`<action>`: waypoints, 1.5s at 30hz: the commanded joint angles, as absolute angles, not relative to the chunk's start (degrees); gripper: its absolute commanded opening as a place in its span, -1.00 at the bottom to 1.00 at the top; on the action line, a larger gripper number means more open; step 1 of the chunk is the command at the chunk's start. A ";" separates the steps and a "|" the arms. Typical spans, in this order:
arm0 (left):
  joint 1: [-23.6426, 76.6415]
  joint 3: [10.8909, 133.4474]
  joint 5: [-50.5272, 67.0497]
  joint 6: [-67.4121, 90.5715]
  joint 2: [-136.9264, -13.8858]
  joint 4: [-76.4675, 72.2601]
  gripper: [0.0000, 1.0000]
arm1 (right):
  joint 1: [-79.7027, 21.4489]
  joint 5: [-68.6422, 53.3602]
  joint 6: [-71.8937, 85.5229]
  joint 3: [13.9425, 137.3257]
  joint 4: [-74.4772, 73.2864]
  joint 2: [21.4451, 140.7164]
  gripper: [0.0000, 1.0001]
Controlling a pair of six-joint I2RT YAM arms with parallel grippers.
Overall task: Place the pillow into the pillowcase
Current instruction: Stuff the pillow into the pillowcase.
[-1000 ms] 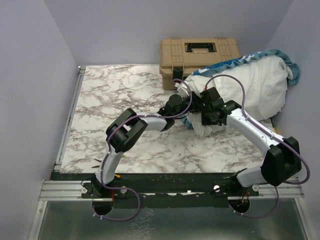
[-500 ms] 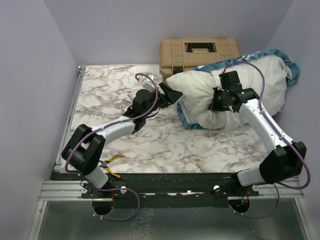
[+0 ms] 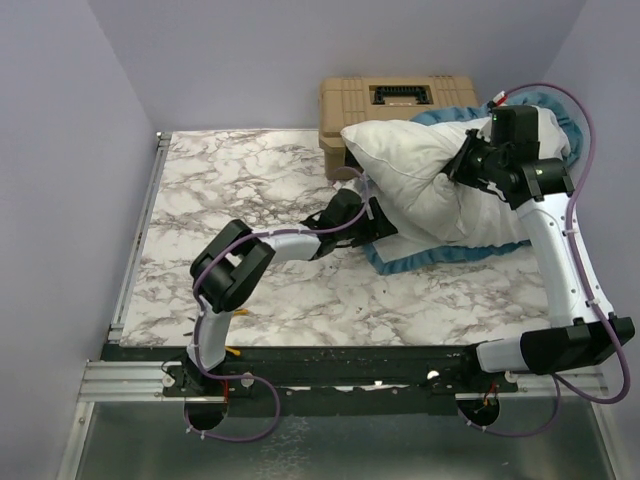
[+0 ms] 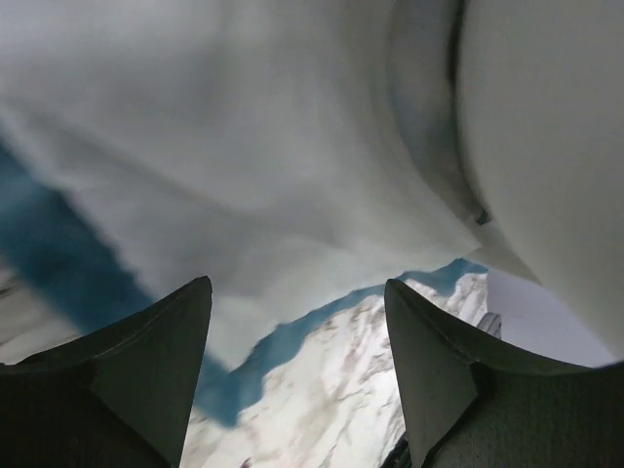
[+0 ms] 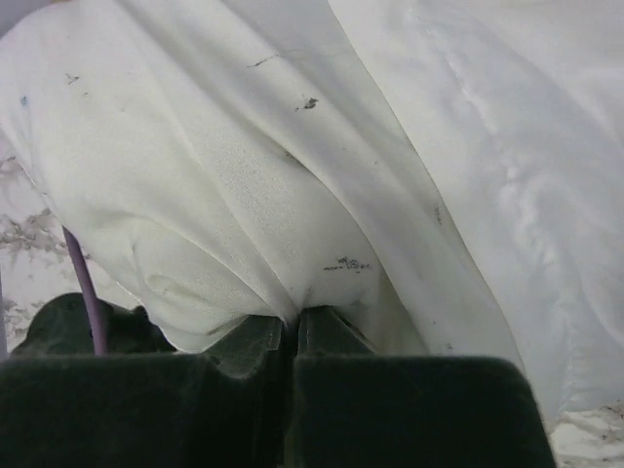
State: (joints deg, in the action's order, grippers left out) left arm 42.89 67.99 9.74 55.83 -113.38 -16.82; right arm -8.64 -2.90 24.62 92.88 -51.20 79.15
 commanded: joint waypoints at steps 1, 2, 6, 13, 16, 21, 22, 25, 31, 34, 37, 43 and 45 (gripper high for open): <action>45.57 75.91 10.07 56.04 -116.71 -17.39 0.44 | -7.35 -1.69 26.19 95.72 -46.77 78.92 -1.00; 45.95 76.62 9.69 56.64 -117.25 -18.02 0.44 | -7.10 -2.01 26.31 95.66 -46.56 78.92 -1.00; 47.53 77.12 8.15 58.78 -118.42 -21.69 0.35 | -6.76 -3.25 27.11 95.31 -45.79 79.16 -1.00; 50.62 80.86 8.52 62.71 -124.50 -26.41 0.31 | -6.37 -4.38 27.74 95.69 -44.99 79.84 -1.00; 52.10 83.10 8.09 63.48 -127.64 -29.21 0.37 | -6.11 -4.39 27.75 96.03 -45.12 79.82 -1.00; 52.99 85.77 7.12 70.70 -134.46 -29.36 0.39 | -5.88 -4.89 28.01 95.76 -44.82 79.50 -1.00; 53.00 85.71 6.48 72.32 -135.46 -29.36 0.38 | -5.89 -5.17 28.03 95.76 -44.81 79.52 -1.00; 53.00 85.37 4.06 75.43 -137.48 -29.35 0.07 | -5.82 -5.51 27.88 95.67 -44.96 79.38 -1.00; 52.54 84.95 1.63 80.18 -139.35 -31.73 -1.00 | -5.71 -4.98 26.72 95.65 -45.72 78.85 -1.00; 52.05 81.89 1.44 79.55 -137.05 -35.56 -1.00 | -5.70 -4.39 25.77 95.25 -46.10 78.66 -1.00; 51.29 74.60 0.42 83.33 -131.97 -40.03 -1.00 | -5.67 -4.63 24.18 94.20 -46.32 78.38 -1.00; 49.46 58.89 0.41 87.49 -120.46 -48.88 -1.00 | -5.71 -12.68 20.91 88.89 -46.31 79.16 -1.00; 49.42 55.42 -1.07 87.71 -116.49 -49.65 -1.00 | -5.71 -16.70 20.87 85.13 -44.73 78.54 -1.00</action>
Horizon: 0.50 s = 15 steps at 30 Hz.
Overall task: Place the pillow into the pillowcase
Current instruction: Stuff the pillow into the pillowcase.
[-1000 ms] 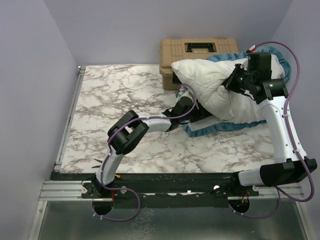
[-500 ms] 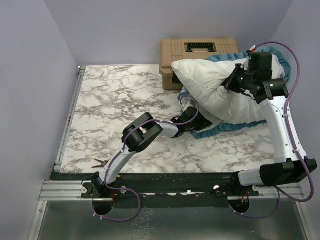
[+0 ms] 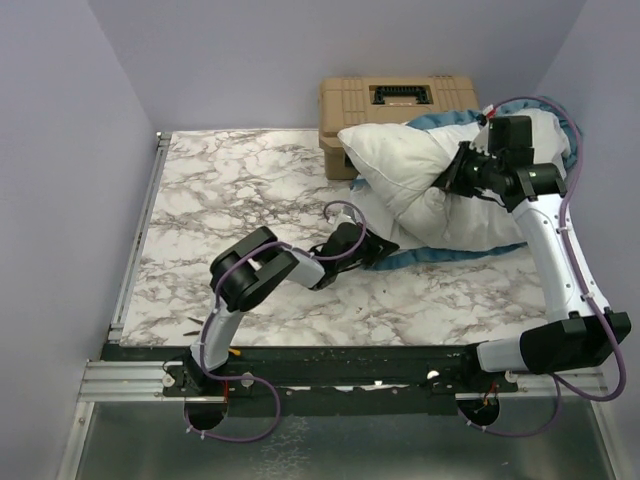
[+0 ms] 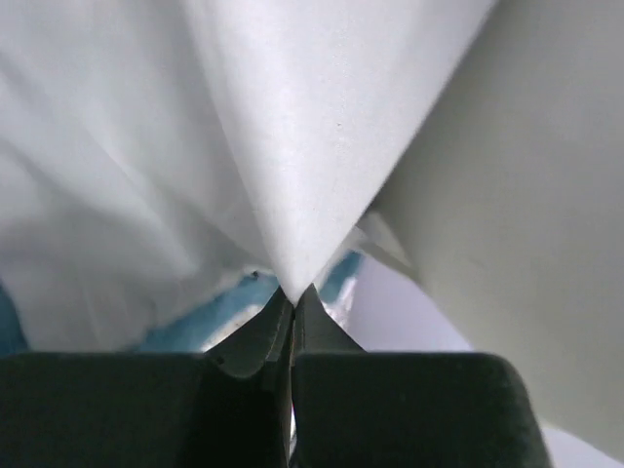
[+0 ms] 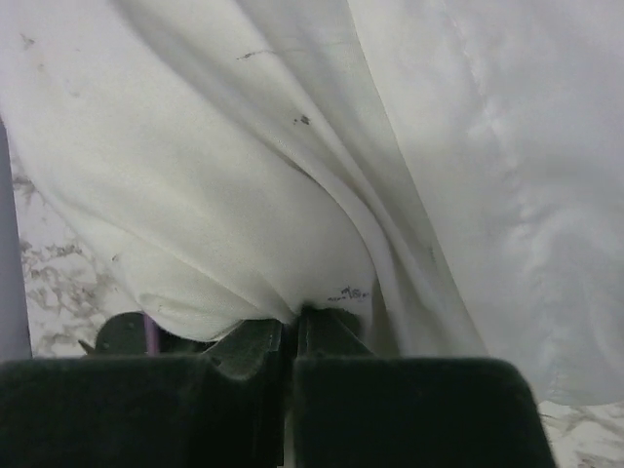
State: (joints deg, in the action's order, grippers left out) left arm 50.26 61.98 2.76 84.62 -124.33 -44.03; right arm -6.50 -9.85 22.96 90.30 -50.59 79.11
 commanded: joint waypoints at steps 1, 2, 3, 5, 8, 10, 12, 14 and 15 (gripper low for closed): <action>49.40 53.86 -1.52 87.64 -114.54 -49.76 -1.00 | -5.71 -19.08 20.60 82.84 -44.13 78.23 -1.00; 49.39 52.22 -2.00 87.62 -112.59 -49.75 -1.00 | -5.82 -20.85 20.45 81.17 -43.47 77.85 -1.00; 49.42 50.49 -2.63 87.89 -110.91 -49.75 -1.00 | -5.90 -22.25 20.35 79.67 -42.85 77.39 -1.00; 49.50 46.94 -4.12 88.69 -107.55 -49.63 -1.00 | -6.29 -23.61 19.92 77.49 -41.90 76.79 -1.00; 49.42 43.03 -5.48 89.34 -104.26 -48.96 -1.00 | -6.46 -24.10 20.38 76.61 -41.30 76.01 -1.00; 49.45 43.16 -5.73 88.44 -103.42 -45.89 -1.00 | -6.50 -23.26 20.42 76.34 -39.97 74.99 -1.00; 49.08 46.01 -2.86 83.60 -104.98 -45.04 -1.00 | -6.50 -20.52 20.83 76.76 -39.32 74.15 -1.00; 48.87 50.39 1.43 78.60 -107.45 -44.94 -0.59 | -6.50 -17.09 20.81 78.59 -39.94 73.76 -1.00; 48.90 52.55 3.06 77.51 -108.69 -44.92 -0.40 | -6.50 -14.94 20.94 79.85 -40.50 73.56 -1.00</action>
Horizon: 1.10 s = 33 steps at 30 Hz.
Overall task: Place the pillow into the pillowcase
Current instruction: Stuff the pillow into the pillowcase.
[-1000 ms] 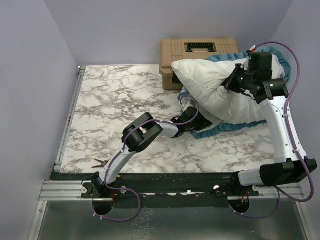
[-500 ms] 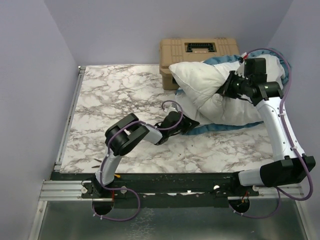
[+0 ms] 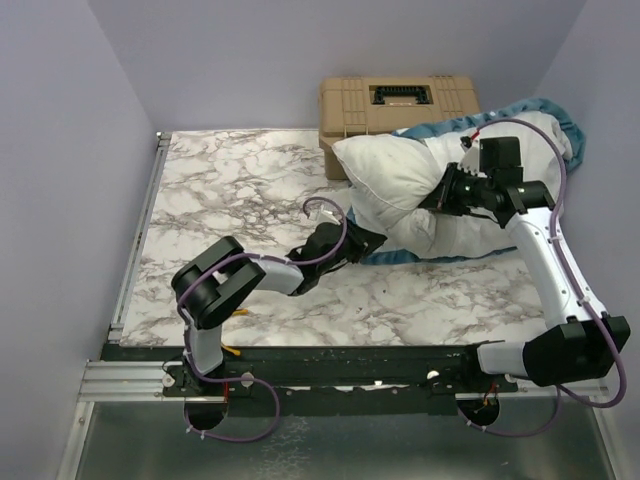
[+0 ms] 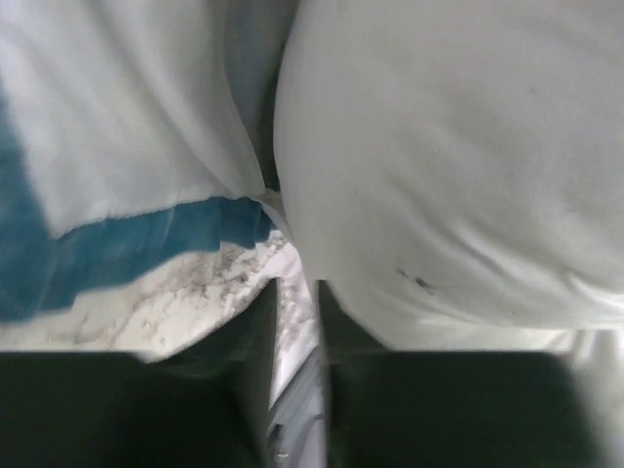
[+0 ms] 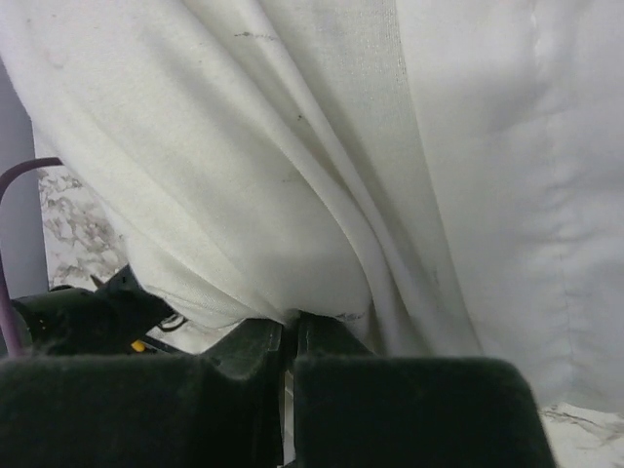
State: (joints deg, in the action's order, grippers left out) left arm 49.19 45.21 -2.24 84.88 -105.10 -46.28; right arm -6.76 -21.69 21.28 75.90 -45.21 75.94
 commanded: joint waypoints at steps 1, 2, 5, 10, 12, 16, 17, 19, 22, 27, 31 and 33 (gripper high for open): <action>48.98 54.48 4.04 76.29 -109.75 -44.85 -0.26 | -6.50 -12.97 21.10 81.12 -40.74 73.30 -1.00; 48.96 56.64 4.46 74.86 -110.72 -44.76 -0.18 | -6.50 -11.17 21.65 82.43 -41.01 73.08 -1.00; 49.55 62.62 4.43 68.18 -113.48 -44.44 -0.01 | -6.50 -5.53 23.15 86.39 -42.30 72.78 -1.00; 51.26 70.65 4.26 52.56 -119.03 -42.37 0.14 | -6.50 -0.31 25.52 91.31 -43.71 72.94 -1.00; 51.30 71.56 4.24 50.09 -121.01 -42.36 0.15 | -6.45 1.89 26.84 92.88 -43.70 72.99 -1.00; 52.00 71.15 4.58 42.85 -122.88 -45.11 0.21 | -6.37 0.58 28.12 96.04 -43.41 74.01 -1.00; 52.17 70.61 5.43 41.28 -123.16 -46.53 0.21 | -6.41 0.38 28.28 96.69 -43.49 74.54 -1.00; 52.12 68.32 6.63 38.78 -122.86 -51.15 0.21 | -6.42 0.35 29.01 97.11 -43.46 75.16 -1.00; 52.36 60.60 5.99 36.10 -120.63 -63.81 0.21 | -6.33 0.35 29.56 97.42 -43.49 75.94 -1.00; 52.45 51.34 5.29 33.87 -118.24 -75.84 0.21 | -5.82 -2.27 30.46 97.90 -43.53 77.27 -1.00; 53.45 52.17 6.56 30.77 -119.05 -76.03 0.24 | -5.71 -3.96 30.54 98.74 -43.63 78.10 -1.00; 54.01 53.73 6.34 28.76 -119.84 -75.96 0.29 | -5.71 -4.28 30.59 98.86 -43.84 78.18 -1.00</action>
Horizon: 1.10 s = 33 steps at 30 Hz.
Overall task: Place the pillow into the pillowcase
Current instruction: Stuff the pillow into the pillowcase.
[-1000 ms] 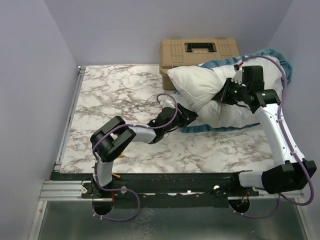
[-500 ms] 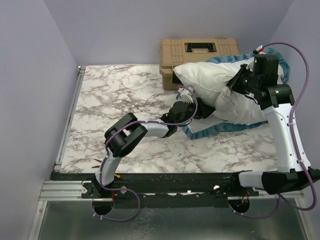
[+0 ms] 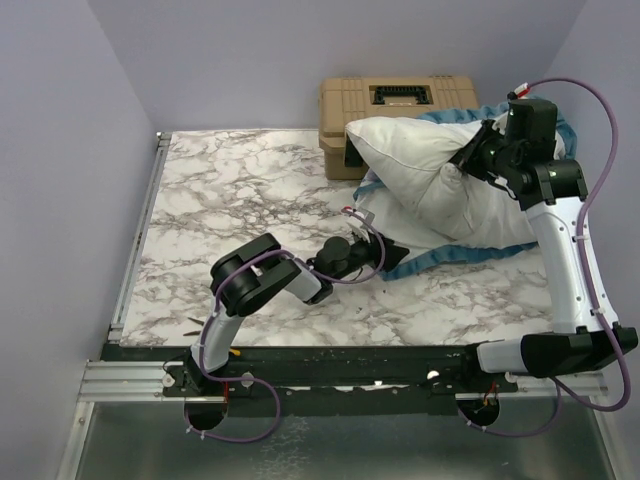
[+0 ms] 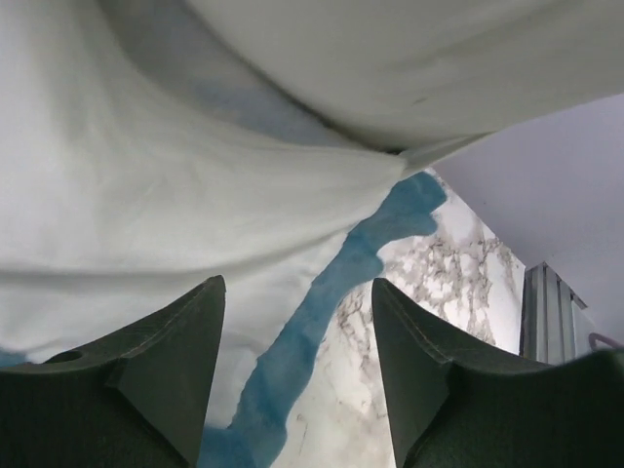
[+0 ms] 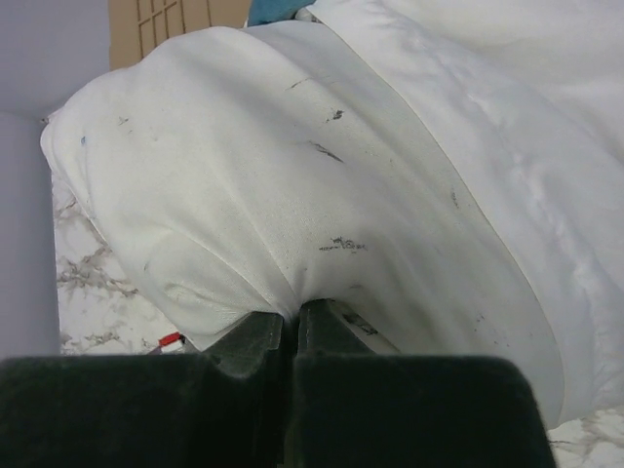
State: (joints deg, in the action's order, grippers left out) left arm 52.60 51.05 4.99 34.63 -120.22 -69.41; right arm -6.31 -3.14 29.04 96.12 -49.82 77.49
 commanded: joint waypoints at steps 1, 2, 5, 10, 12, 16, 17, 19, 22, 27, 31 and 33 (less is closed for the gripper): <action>54.23 54.57 6.09 27.52 -120.24 -75.79 0.33 | -5.71 -4.52 30.59 98.65 -43.90 78.14 -1.00; 54.51 55.64 5.88 26.25 -120.70 -75.31 0.37 | -5.71 -4.64 30.59 98.55 -44.17 78.09 -1.00; 55.30 59.65 6.42 21.44 -122.25 -71.81 0.40 | -5.71 -5.06 30.65 98.10 -44.43 77.81 -1.00; 56.01 68.74 8.77 14.40 -126.66 -60.37 0.50 | -5.63 -5.66 30.87 98.02 -44.86 77.66 -1.00; 55.98 72.47 9.24 13.98 -128.97 -56.30 0.57 | -5.63 -5.91 30.85 98.22 -45.15 77.82 -1.00; 56.31 75.91 7.16 13.57 -131.50 -54.85 0.96 | -5.63 -6.61 30.86 98.31 -45.52 77.96 -1.00; 56.33 77.09 6.81 13.88 -132.23 -54.43 0.98 | -5.63 -6.75 30.85 98.15 -45.53 77.88 -1.00; 56.34 80.29 5.94 14.93 -134.10 -51.47 0.98 | -5.61 -7.00 30.85 97.80 -45.61 77.92 -1.00; 56.34 85.53 3.99 17.07 -136.92 -44.18 0.98 | -5.62 -7.31 30.77 97.60 -45.66 78.04 -1.00; 56.34 91.86 0.40 19.95 -138.70 -28.52 0.74 | -5.56 -7.25 30.50 98.04 -45.70 78.47 -1.00; 56.27 89.06 -2.68 18.93 -136.30 -26.28 -0.65 | -5.53 -7.84 30.50 97.82 -45.55 78.83 -1.00; 56.33 86.81 -3.60 18.13 -134.27 -26.20 -1.00 | -5.54 -8.01 30.34 97.72 -45.75 78.99 -1.00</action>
State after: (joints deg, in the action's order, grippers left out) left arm 56.27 90.26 1.08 18.52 -136.81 -36.49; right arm -5.87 -6.33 29.93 96.40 -49.93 78.37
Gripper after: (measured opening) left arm 0.202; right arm 0.024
